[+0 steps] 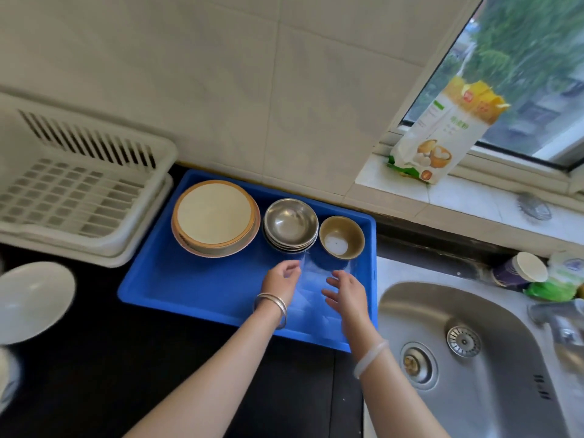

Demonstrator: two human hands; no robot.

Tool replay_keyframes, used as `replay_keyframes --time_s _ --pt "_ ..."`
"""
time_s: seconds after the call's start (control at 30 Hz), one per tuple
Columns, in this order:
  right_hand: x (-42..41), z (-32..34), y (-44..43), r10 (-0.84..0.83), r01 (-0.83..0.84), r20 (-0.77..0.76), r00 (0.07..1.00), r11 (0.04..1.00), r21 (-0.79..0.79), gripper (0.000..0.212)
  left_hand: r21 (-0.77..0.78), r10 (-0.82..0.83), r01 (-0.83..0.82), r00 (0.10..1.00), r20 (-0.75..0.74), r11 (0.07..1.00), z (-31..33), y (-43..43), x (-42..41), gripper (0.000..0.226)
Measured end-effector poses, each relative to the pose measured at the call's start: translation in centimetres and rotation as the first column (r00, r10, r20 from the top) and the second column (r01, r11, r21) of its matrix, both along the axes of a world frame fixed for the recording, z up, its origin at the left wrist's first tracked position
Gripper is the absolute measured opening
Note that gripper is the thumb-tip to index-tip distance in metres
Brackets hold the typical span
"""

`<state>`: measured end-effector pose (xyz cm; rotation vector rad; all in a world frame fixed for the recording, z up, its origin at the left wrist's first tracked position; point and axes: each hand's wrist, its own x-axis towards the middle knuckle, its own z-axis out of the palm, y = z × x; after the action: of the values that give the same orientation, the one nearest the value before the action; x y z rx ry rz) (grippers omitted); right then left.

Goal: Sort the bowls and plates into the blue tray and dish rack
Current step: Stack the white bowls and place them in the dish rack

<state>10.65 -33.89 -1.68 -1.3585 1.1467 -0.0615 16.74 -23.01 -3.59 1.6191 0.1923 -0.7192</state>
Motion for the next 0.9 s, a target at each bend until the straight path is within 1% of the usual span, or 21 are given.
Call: replay_keyframes --time_s 0.07,0.17,0.23,0.33,0.4,0.5,0.53,0.6,0.63,0.67,0.7,0.73,0.77,0.83,0.9 --pt "-0.1 0.6 2.5 0.124 -0.124 0.014 0.992 0.992 -0.023 0.025 0.031 0.028 -0.03 0.998 0.063 0.999 1.0 3.3 -0.6 0.02" --pt "0.6 1.4 7.3 0.324 -0.323 0.019 0.946 0.946 -0.041 0.022 0.097 0.112 -0.129 0.98 0.163 0.987 2.2 9.0 -1.5 0.02" --pt "1.3 1.6 11.2 0.437 -0.435 0.021 0.899 0.899 -0.051 0.021 0.136 0.188 -0.221 0.957 0.219 0.966 2.6 13.2 -2.3 0.02" --pt "2.7 1.3 17.6 0.612 -0.611 0.013 0.791 0.79 -0.053 0.02 0.187 0.327 -0.384 0.904 0.275 0.904 2.9 19.6 -3.7 0.022" --pt "3.8 0.7 21.8 0.71 -0.709 0.002 0.704 0.704 -0.036 0.02 0.222 0.422 -0.499 0.85 0.317 0.838 2.7 23.6 -4.7 0.023" --pt "5.4 -0.6 27.6 0.811 -0.812 -0.047 0.584 0.583 -0.027 0.021 0.332 0.51 -0.631 0.769 0.384 0.701 2.3 29.1 -6.1 0.024" --pt "6.0 -1.0 29.3 0.841 -0.844 -0.073 0.537 0.535 -0.046 0.023 0.368 0.534 -0.663 0.746 0.398 0.652 2.2 30.8 -6.5 0.025" --pt "7.3 -1.8 32.1 0.892 -0.904 -0.153 0.426 0.41 -0.126 0.036 0.425 0.578 -0.712 0.702 0.415 0.559 1.9 33.7 -7.2 0.028" --pt "8.0 -2.0 33.2 0.899 -0.918 -0.2 0.39 0.361 -0.165 0.043 0.454 0.592 -0.726 0.686 0.424 0.516 1.8 34.9 -7.5 0.03" --pt "8.6 -2.1 34.3 0.897 -0.924 -0.238 0.373 0.334 -0.187 0.048 0.488 0.602 -0.734 0.673 0.43 0.472 1.6 36.0 -7.6 0.032" --pt "9.2 -2.3 35.1 0.892 -0.925 -0.26 0.369 0.327 -0.193 0.051 0.519 0.616 -0.739 0.66 0.431 0.429 1.5 36.9 -7.8 0.034" --pt "9.8 -2.5 35.8 0.886 -0.922 -0.265 0.381 0.34 -0.186 0.05 0.542 0.634 -0.744 0.644 0.427 0.391 1.3 37.8 -7.9 0.036" --pt "10.3 -2.7 36.3 0.877 -0.912 -0.255 0.407 0.374 -0.167 0.045 0.552 0.655 -0.751 0.627 0.422 0.363 1.1 38.6 -8.0 0.037" --pt "11.1 -3.1 37.0 0.846 -0.872 -0.212 0.489 0.479 -0.1 0.036 0.52 0.711 -0.781 0.58 0.397 0.346 0.6 39.8 -8.0 0.042" --pt "11.6 -3.4 37.4 0.787 -0.795 -0.148 0.599 0.606 0.002 0.031 0.407 0.793 -0.838 0.507 0.338 0.363 0.3 40.7 -8.0 0.049"
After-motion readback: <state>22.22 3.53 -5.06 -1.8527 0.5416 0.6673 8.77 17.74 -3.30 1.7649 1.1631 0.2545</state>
